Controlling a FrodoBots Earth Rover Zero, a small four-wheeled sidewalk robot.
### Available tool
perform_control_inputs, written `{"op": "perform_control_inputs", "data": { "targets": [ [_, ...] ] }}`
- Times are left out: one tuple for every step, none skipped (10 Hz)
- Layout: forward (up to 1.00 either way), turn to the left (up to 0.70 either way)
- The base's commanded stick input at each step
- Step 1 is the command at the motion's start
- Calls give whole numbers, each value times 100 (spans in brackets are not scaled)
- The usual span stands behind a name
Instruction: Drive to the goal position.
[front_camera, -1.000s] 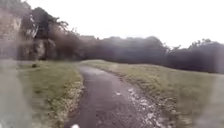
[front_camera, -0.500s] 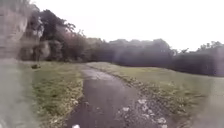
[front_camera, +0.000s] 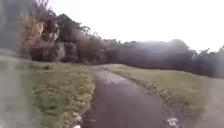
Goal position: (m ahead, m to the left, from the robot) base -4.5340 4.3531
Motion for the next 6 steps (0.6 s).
{"op": "perform_control_inputs", "data": {
  "targets": [
    [100, -34],
    [100, -37],
    [100, -31],
    [100, 0],
    [100, 0],
    [100, 0]
  ]
}}
